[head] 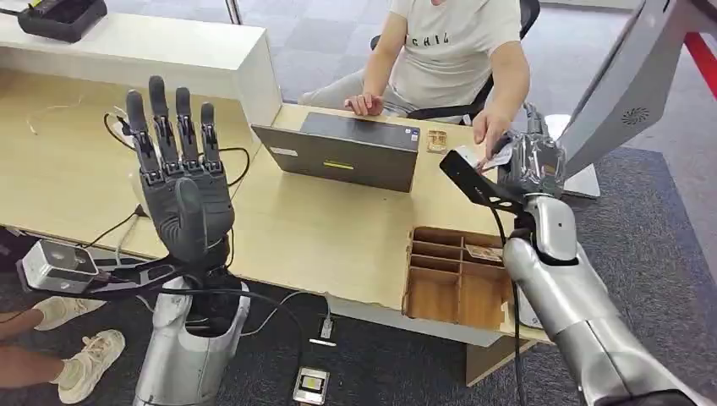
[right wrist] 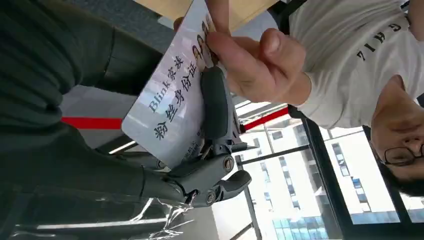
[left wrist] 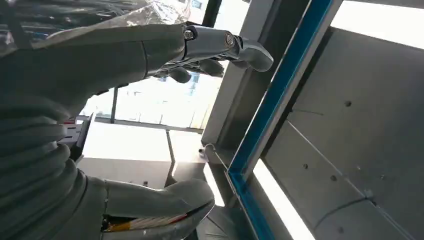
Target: Pass the card to the sensor for recognition and then transmit it.
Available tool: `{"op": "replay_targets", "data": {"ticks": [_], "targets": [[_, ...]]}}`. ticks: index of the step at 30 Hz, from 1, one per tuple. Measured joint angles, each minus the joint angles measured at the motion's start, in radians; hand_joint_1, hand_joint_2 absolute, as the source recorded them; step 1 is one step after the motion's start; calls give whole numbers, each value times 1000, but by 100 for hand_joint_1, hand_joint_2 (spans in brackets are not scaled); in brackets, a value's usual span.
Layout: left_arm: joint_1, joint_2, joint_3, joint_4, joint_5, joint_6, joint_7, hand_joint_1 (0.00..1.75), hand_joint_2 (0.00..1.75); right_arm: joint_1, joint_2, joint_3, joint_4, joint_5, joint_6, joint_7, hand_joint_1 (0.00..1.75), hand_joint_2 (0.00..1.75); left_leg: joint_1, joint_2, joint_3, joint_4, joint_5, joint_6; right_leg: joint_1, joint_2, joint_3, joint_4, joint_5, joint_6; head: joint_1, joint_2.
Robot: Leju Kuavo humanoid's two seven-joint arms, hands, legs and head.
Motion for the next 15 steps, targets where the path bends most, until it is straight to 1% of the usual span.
{"op": "replay_targets", "data": {"ticks": [1, 2, 3, 12, 15], "targets": [[0, 0, 0, 0, 1, 3, 0, 0, 175, 0, 1, 2, 4, 0, 0, 0, 175, 175, 0, 0, 0, 0, 0, 0, 0, 0, 0, 0, 0, 0, 0, 0], [0, 0, 0, 0, 2, 4, 0, 0, 175, 0, 2, 4, 9, 0, 0, 0, 112, 175, 0, 0, 0, 0, 0, 0, 0, 0, 0, 0, 0, 0, 0, 0], [1, 0, 0, 0, 2, 6, 0, 0, 175, 0, 2, 5, 13, 0, 0, 0, 2, 175, 0, 0, 0, 0, 0, 0, 0, 0, 0, 0, 0, 0, 0, 0], [2, 0, 2, 0, 3, 35, 0, 0, 175, 11, 3, 19, 45, -17, 3, 0, 0, 175, 0, 0, 0, 0, 0, 0, 0, 0, 0, 0, 0, 0, 0, 0], [3, 0, 3, -2, 2, 43, 0, 0, 175, 26, 3, 21, 47, -41, 2, -11, 0, 175, 0, 0, 0, 0, 0, 0, 0, 0, 0, 0, 0, 0, 0, 0]]}}
